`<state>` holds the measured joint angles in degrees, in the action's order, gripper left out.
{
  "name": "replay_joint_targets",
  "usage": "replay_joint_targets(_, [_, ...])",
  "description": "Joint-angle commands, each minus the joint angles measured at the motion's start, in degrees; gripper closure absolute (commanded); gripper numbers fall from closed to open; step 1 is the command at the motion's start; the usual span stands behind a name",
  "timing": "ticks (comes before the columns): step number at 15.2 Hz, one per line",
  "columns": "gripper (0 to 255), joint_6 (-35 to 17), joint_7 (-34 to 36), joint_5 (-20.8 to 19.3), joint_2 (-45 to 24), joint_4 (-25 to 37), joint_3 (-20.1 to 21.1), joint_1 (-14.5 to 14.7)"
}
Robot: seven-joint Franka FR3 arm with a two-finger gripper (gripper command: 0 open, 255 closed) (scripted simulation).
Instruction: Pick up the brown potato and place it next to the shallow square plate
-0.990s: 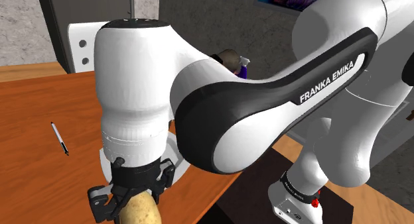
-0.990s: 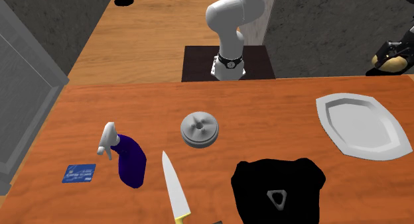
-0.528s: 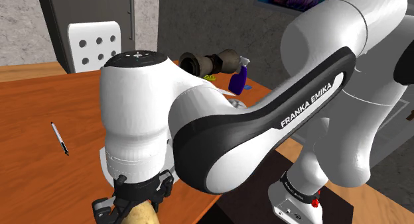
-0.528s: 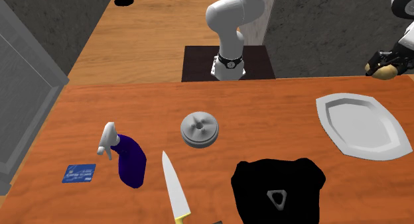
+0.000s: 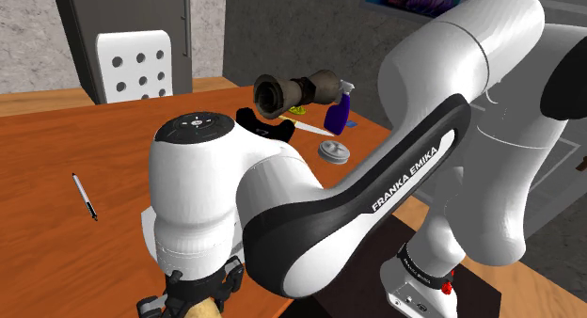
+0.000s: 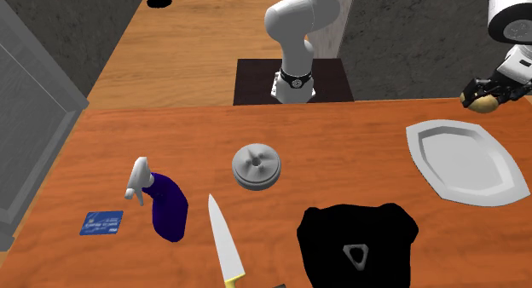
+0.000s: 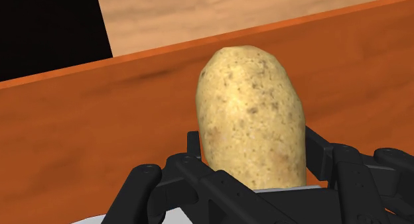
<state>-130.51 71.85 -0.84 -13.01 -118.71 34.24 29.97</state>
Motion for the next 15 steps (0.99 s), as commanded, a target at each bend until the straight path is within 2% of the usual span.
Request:
replay_joint_targets(1, [255, -0.71, 0.27, -0.48, -0.70, -0.09, -0.15, 0.19])
replay_joint_targets(8, [255, -0.71, 0.27, -0.49, -0.70, -0.08, -0.16, 0.19])
replay_joint_targets(9, [0, -0.71, 0.27, -0.49, -0.70, -0.08, -0.16, 0.19])
replay_joint_targets(14, [0, -0.71, 0.27, -0.49, -0.70, -0.08, -0.16, 0.19])
replay_joint_targets(15, [0, 1.01, -0.33, 0.38, 0.56, 0.54, 0.10, -0.23])
